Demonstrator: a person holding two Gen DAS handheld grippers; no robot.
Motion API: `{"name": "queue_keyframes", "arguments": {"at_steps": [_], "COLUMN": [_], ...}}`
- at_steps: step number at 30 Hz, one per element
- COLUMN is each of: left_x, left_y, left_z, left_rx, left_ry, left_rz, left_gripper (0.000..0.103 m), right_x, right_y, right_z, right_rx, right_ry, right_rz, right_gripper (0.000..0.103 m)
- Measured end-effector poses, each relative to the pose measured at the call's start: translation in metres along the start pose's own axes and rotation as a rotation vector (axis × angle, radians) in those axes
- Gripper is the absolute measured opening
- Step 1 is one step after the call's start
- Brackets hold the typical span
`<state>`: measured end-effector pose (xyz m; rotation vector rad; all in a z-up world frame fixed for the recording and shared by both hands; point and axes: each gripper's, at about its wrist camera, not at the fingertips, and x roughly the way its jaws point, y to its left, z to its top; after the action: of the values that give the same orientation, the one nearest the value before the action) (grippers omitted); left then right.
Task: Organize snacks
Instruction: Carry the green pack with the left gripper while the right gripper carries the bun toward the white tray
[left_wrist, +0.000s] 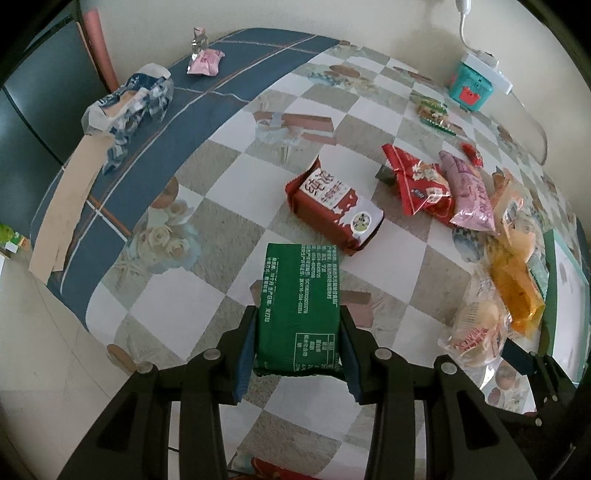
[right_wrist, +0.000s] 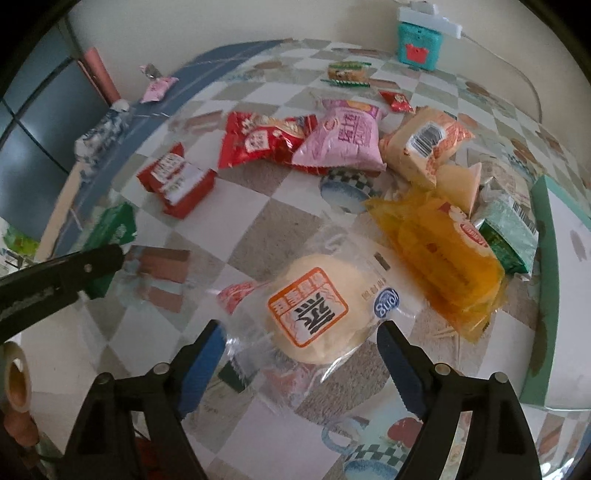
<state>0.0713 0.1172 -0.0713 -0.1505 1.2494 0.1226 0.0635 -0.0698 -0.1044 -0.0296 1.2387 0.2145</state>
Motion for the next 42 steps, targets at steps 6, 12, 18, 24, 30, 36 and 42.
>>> {"name": "queue_keyframes", "arguments": {"at_steps": [6, 12, 18, 24, 30, 36, 42], "left_x": [0.011, 0.015, 0.015, 0.012, 0.001, -0.019, -0.039], "left_y": [-0.003, -0.006, -0.008, -0.008, -0.011, -0.019, -0.044], "left_z": [-0.002, -0.003, -0.003, -0.004, -0.003, 0.003, 0.012], "left_rx": [0.003, 0.012, 0.017, 0.017, 0.016, 0.02, 0.051], "left_ry": [0.025, 0.037, 0.04, 0.04, 0.025, -0.007, -0.042], "left_rz": [-0.004, 0.005, 0.014, 0.021, 0.024, 0.022, 0.014], "left_gripper": [0.043, 0.043, 0.043, 0.042, 0.043, 0.042, 0.042], "right_x": [0.01, 0.011, 0.004, -0.005, -0.02, -0.05, -0.083], "right_y": [-0.009, -0.011, -0.012, -0.014, -0.014, -0.021, -0.039], "right_z": [0.001, 0.003, 0.005, 0.002, -0.001, -0.001, 0.003], "right_rx": [0.024, 0.028, 0.031, 0.03, 0.027, 0.059, 0.128], "right_ry": [0.015, -0.001, -0.023, -0.049, -0.079, -0.154, -0.245], "right_rz": [-0.017, -0.021, -0.007, 0.015, 0.037, 0.07, 0.067], "right_gripper": [0.086, 0.086, 0.072, 0.064, 0.062, 0.062, 0.062]}}
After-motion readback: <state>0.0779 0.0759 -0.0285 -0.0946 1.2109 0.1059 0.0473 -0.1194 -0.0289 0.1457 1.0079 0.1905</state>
